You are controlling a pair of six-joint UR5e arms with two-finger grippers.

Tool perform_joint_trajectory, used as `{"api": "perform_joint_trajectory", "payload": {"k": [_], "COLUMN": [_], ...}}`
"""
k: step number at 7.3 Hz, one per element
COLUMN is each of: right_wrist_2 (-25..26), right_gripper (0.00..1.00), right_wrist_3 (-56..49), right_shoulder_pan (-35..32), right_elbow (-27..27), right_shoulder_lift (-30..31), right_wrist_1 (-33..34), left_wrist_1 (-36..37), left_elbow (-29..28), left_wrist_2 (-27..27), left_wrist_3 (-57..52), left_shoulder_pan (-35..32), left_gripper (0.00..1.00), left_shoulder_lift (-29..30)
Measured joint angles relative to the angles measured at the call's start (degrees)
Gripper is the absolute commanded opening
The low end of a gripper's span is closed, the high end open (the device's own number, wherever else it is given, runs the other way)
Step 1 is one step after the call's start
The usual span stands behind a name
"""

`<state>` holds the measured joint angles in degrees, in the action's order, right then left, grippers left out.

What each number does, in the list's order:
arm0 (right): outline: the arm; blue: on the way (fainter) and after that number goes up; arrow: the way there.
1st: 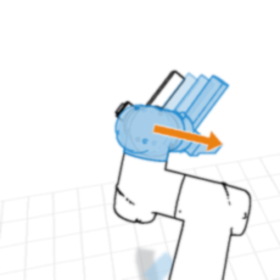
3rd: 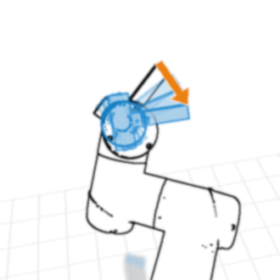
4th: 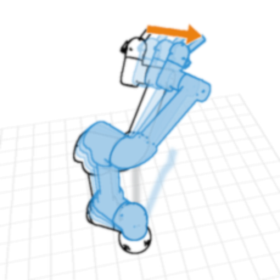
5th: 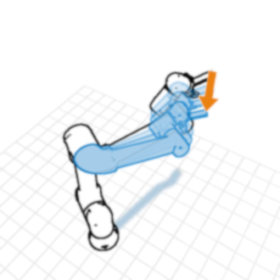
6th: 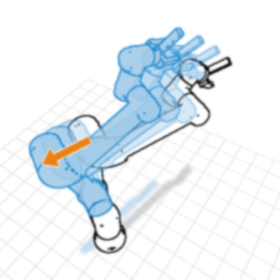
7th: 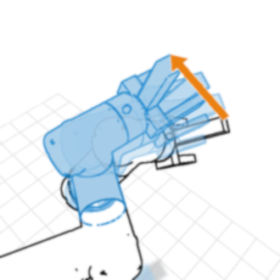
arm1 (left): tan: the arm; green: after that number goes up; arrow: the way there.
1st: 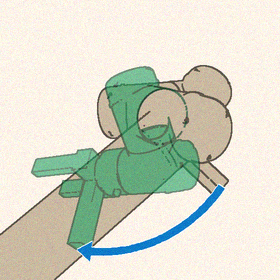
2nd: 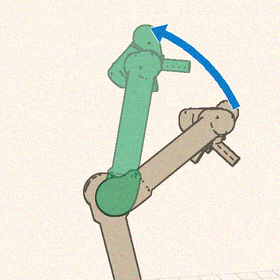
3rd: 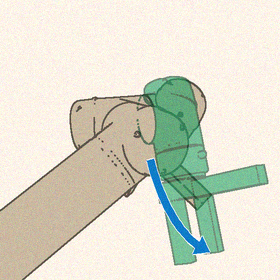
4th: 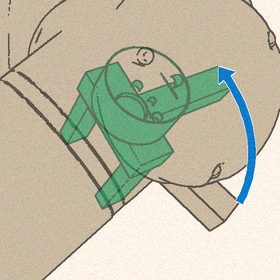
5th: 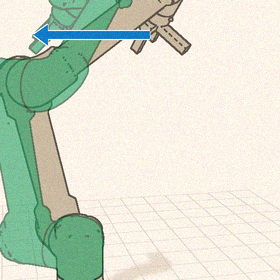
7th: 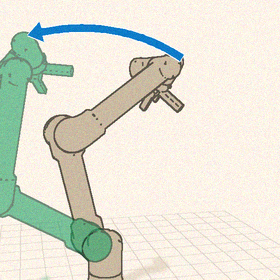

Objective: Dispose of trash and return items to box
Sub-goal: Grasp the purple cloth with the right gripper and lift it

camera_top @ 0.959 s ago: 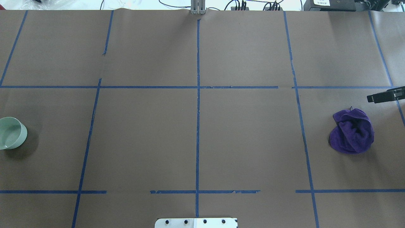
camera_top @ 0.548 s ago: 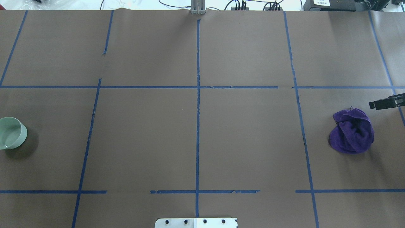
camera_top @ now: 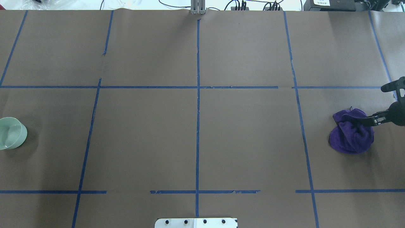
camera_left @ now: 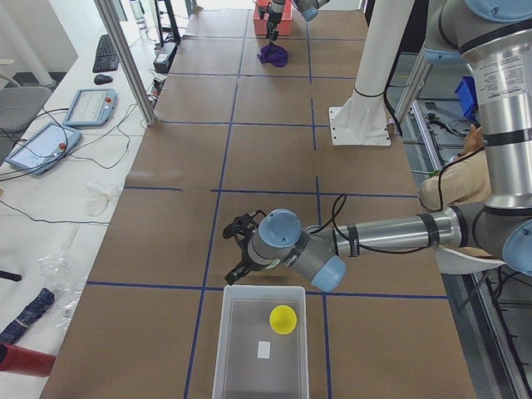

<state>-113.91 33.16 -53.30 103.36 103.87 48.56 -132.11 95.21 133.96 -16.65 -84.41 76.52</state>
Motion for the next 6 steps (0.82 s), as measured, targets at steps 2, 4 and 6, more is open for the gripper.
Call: {"api": "perform_joint_trajectory", "payload": {"k": [2, 4, 6], "right_wrist_2": [0.7, 1.4, -0.3], "right_gripper": [0.0, 0.0, 0.0], "right_wrist_3": [0.0, -0.6, -7.0], "right_shoulder_pan": [1.3, 1.7, -2.2], "right_elbow": [-2.9, -3.3, -2.7], "right_shoulder_lift": [-0.1, 0.0, 0.1], "right_wrist_1": [-4.0, -4.7, -2.9], "left_wrist_1": [5.0, 6.5, 6.7], "left_elbow": [2.8, 3.3, 4.0], "left_wrist_2": [0.1, 0.1, -0.2], "left_wrist_3": [0.0, 0.5, 6.9], "left_shoulder_pan": [-0.4, -0.5, -0.5], "left_gripper": [1.0, 1.0, 1.0], "left_shoulder_lift": [2.3, 3.9, 5.3]}}
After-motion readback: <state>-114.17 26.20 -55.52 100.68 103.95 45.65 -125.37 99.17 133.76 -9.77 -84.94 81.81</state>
